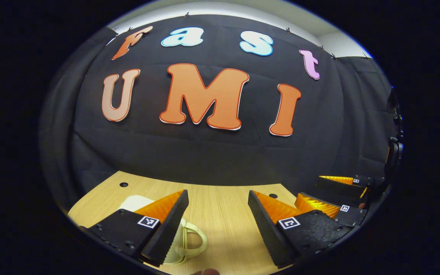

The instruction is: First open the suitcase, pack the skin care products into it, and then close the suitcase.

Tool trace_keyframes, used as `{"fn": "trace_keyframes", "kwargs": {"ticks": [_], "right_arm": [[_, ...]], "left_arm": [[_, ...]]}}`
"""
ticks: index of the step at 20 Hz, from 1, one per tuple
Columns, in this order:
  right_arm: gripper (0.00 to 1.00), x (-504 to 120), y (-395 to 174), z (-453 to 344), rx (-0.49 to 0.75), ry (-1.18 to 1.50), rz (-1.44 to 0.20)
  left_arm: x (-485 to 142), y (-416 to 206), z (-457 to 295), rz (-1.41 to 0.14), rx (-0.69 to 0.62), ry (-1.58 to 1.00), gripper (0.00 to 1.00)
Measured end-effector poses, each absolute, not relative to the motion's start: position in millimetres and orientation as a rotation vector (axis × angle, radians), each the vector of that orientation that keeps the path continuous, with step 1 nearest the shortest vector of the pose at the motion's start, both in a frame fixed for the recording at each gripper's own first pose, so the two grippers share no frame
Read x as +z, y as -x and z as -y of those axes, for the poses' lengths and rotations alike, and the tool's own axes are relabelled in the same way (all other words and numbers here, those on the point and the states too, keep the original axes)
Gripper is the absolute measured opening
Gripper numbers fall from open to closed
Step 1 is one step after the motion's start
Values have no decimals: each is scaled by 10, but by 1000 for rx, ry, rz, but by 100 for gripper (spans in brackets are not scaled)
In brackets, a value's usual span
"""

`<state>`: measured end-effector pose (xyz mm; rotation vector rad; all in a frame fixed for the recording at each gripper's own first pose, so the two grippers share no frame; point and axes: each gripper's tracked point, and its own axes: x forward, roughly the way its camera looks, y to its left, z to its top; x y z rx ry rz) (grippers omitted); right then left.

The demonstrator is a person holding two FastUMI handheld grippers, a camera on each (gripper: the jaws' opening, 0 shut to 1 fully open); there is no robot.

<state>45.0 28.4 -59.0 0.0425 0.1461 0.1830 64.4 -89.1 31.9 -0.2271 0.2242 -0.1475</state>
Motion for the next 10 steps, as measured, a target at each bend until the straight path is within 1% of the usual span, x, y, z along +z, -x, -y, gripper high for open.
{"fn": "trace_keyframes", "kwargs": {"ticks": [4, 6, 8, 9, 10], "right_arm": [[95, -521, -447, -248, 185, -30, -120], [95, -525, -430, -226, 183, -30, -120], [95, -500, -400, -235, 192, -29, -113], [95, -504, -384, -213, 192, -27, -108], [95, -488, -372, -200, 191, -24, -100]], "left_arm": [[544, -545, 885, -122, -127, 202, 97], [660, -506, 885, -63, -118, 149, 97], [663, -509, 862, -56, -102, 84, 97], [652, -494, 879, -61, -99, 79, 95], [633, -493, 888, -67, -100, 86, 95]]}}
